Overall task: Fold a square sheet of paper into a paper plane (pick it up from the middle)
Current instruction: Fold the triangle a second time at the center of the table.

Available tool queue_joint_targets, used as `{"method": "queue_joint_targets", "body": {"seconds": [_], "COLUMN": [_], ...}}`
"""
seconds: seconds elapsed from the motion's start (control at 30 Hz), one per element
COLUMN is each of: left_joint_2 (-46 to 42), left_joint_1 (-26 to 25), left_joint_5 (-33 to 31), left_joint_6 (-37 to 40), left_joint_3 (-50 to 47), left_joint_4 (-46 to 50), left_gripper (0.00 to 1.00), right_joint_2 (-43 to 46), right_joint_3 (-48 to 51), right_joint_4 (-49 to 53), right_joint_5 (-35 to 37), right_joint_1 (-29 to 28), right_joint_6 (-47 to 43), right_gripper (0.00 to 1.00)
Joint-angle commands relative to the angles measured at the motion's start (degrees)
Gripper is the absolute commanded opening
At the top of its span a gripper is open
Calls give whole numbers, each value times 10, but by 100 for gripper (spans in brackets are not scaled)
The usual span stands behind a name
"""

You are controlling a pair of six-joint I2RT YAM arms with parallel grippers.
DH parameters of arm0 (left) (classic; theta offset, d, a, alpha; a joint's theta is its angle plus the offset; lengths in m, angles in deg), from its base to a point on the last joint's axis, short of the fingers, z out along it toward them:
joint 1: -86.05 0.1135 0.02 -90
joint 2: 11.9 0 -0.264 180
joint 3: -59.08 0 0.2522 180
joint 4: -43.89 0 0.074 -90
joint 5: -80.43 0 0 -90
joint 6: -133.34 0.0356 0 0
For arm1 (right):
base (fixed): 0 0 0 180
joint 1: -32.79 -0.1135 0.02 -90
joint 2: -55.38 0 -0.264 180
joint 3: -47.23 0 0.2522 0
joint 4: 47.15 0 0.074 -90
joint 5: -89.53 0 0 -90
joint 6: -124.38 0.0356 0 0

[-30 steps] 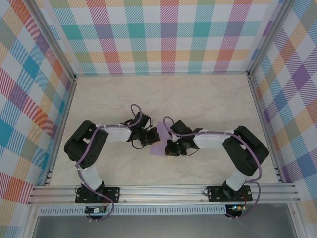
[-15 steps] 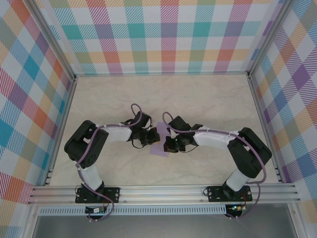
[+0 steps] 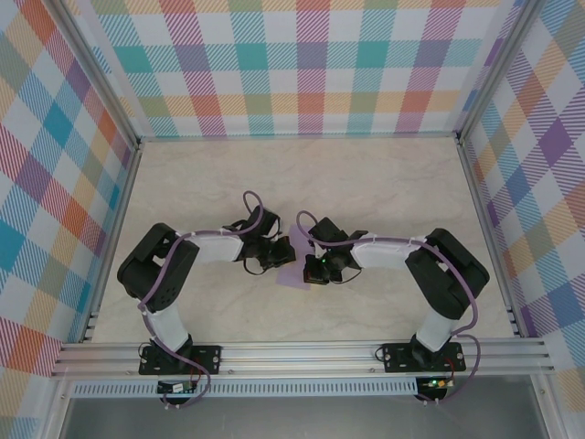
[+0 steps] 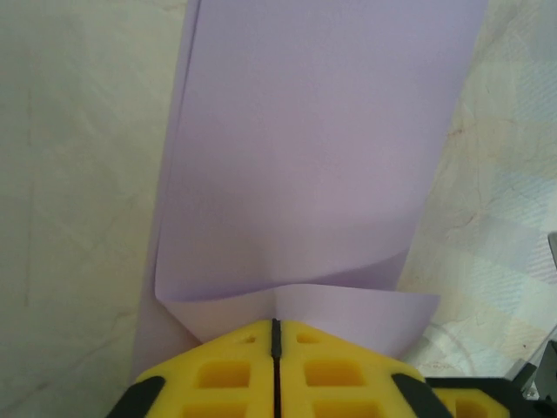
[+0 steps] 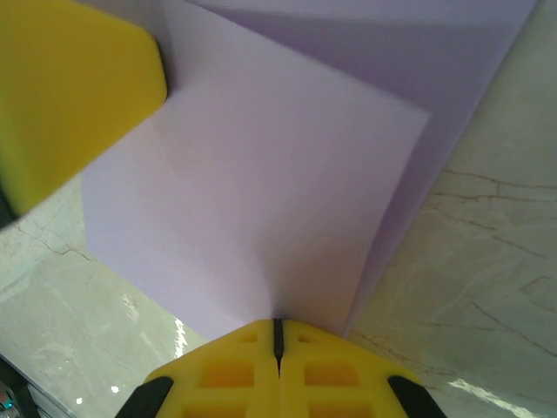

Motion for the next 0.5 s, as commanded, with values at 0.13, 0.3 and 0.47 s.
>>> {"method": "queue_joint_targets", "body": {"seconds": [0.13, 0.3, 0.47], "left_joint_2": [-67, -54, -30], "left_joint_1": [-30, -38, -46], "left_joint_5": [-13, 2, 12], "left_joint_6": [-9, -12, -22], "left_joint_3": [-71, -68, -63], "left_joint_4": [-66, -89, -113], "left_gripper": [16, 9, 0], "right_joint_2": [-25, -31, -31], "right_joint_3": [22, 22, 24], "right_joint_4": [29, 29, 28], "right_joint_5": [22, 18, 19], "right_joint_1": [-5, -5, -5], "right_joint_6": [-5, -5, -3], "right_gripper": [0, 0, 0]}}
